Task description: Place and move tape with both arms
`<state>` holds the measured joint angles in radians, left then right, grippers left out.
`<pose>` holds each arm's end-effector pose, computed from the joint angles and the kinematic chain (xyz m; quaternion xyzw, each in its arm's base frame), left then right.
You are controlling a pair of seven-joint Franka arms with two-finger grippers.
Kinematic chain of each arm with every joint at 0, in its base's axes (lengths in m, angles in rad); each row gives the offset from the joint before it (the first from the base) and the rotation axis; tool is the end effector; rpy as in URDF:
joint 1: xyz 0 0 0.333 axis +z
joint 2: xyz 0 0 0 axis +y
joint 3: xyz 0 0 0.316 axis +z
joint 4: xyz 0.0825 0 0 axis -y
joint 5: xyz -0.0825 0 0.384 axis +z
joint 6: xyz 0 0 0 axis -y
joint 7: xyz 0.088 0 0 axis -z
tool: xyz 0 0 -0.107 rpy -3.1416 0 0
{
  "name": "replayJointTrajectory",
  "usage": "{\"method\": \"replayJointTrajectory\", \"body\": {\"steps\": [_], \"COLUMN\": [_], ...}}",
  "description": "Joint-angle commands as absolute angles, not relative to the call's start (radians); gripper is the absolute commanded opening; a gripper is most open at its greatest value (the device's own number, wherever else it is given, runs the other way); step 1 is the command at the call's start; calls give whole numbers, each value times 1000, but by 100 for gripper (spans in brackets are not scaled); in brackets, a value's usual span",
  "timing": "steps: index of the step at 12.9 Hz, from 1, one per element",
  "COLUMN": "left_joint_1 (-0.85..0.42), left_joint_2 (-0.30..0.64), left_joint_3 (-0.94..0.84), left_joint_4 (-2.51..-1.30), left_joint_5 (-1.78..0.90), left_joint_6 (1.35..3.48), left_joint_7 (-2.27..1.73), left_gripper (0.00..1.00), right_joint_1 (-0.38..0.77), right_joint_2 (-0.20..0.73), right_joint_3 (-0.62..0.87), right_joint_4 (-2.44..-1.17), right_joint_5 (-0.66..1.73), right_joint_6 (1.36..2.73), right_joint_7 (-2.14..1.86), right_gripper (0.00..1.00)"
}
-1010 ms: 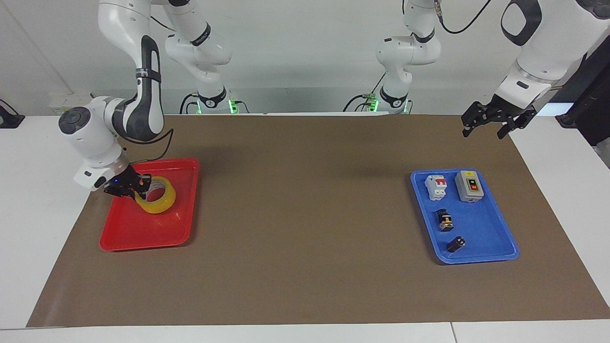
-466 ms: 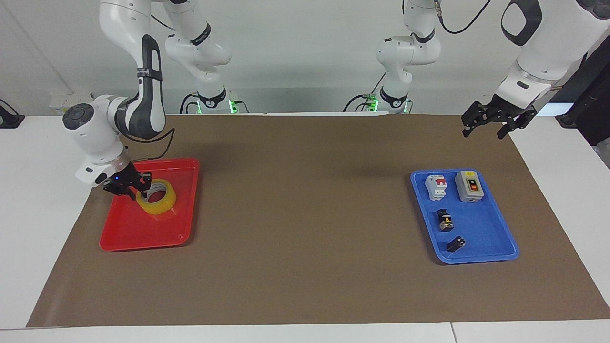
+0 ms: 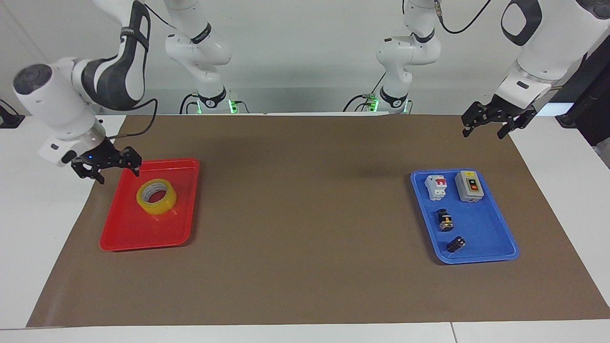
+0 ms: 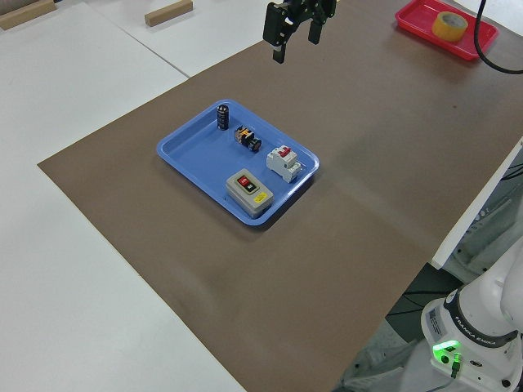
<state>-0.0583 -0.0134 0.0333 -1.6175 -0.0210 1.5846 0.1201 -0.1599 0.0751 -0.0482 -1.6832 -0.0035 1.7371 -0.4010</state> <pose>0.5505 -0.0159 0.6111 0.9973 -0.0722 -0.0092 0.0112 0.5718 -0.1202 0.5426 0.9953 0.0966 -0.0111 0.0002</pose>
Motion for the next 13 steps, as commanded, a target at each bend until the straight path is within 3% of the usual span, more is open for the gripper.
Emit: {"method": "replayJointTrajectory", "body": {"steps": [1,4,7,10,13], "left_joint_1": [-52,-52,-52,-52,-52], "left_joint_2": [-25,-26,-25,-25,-26], "left_joint_3": [31,31,31,31,31], "left_joint_4": [-1631,-1631,-1631,-1631,-1631], "left_joint_5": [-2,-2,-2,-2,-2], "left_joint_6": [1595,1595,1595,1595,1595], "left_joint_7": [135,135,135,135,135], "left_gripper": [100,100,100,100,100], "right_joint_1": [-129,-74,-109,15,-81], "right_joint_2": [91,35,0,-64,-57], "right_joint_3": [-17,-17,-31,-161,-141], "right_joint_4": [-1532,-1536,-1565,-1643,-1641], "right_joint_5": [2,-12,-15,-55,-37], "right_joint_6": [1576,1519,1442,1437,1503], "right_joint_7": [-231,-201,-201,-192,-196], "right_gripper": [100,100,100,100,100]}}
